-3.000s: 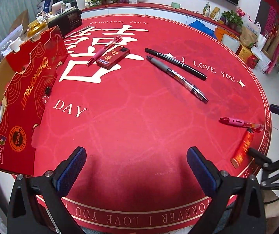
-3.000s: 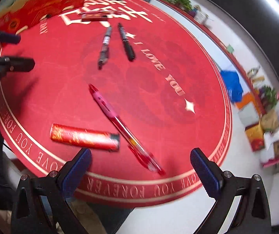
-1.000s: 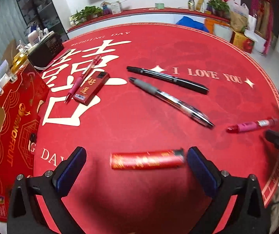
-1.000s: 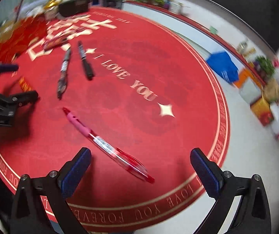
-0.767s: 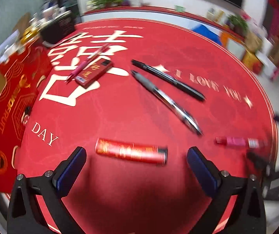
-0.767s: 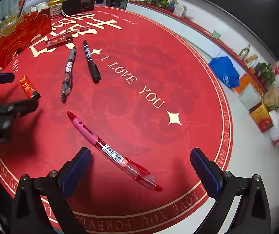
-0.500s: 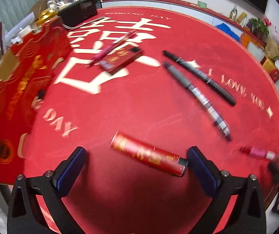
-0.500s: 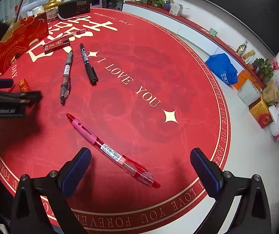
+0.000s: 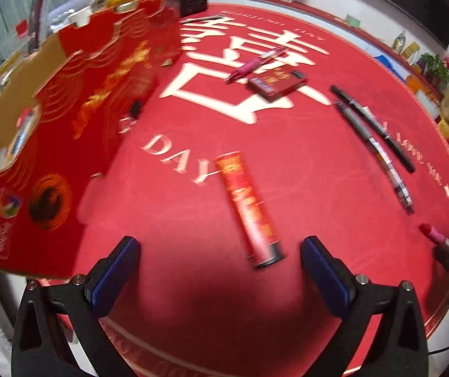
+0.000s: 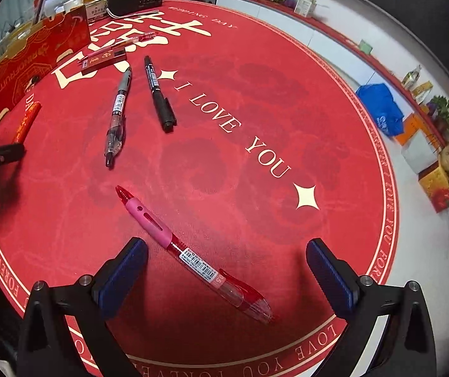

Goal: Organize rigid objects
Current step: 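Move the left tool to the red tube while the right tool approaches another pink pen, then lower the left tool over the red tube while the right tool closes on the pink pen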

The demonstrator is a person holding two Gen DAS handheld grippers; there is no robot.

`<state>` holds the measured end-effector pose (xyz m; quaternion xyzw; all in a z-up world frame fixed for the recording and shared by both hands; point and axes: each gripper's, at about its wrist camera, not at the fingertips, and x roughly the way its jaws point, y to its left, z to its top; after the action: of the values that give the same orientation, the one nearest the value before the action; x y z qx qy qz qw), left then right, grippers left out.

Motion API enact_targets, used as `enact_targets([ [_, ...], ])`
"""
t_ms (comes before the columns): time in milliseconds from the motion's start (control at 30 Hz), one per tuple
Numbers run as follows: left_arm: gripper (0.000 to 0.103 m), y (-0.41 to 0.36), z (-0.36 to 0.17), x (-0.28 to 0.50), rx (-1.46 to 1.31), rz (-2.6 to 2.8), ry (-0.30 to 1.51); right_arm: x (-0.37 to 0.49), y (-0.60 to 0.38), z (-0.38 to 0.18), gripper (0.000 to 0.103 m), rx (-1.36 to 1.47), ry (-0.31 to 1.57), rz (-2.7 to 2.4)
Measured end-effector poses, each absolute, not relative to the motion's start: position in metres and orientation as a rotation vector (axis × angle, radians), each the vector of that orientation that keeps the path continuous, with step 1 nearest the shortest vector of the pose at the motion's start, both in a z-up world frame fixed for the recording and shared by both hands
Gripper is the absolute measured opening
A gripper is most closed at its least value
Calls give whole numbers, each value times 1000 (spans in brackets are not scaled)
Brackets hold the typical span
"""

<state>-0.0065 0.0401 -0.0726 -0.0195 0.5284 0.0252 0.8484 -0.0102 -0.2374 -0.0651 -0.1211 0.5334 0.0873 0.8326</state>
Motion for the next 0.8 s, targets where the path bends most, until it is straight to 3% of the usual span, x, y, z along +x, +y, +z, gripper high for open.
enact_targets([
  [267, 103, 18, -72, 2, -63, 94, 1056, 1, -242, -71, 102, -162, 1175, 246],
  [600, 103, 16, -73, -1, -91, 149, 1012, 1, -233, -70, 102, -302, 1292, 365],
  [633, 103, 16, -73, -1, -91, 149, 1008, -4, -231, -69, 101, -323, 1288, 372],
  [733, 103, 15, -73, -2, -91, 150, 999, -10, -221, -62, 76, -281, 1284, 371],
  [800, 103, 14, -73, -2, -86, 144, 990, -1, -220, -62, 74, -232, 1277, 313],
])
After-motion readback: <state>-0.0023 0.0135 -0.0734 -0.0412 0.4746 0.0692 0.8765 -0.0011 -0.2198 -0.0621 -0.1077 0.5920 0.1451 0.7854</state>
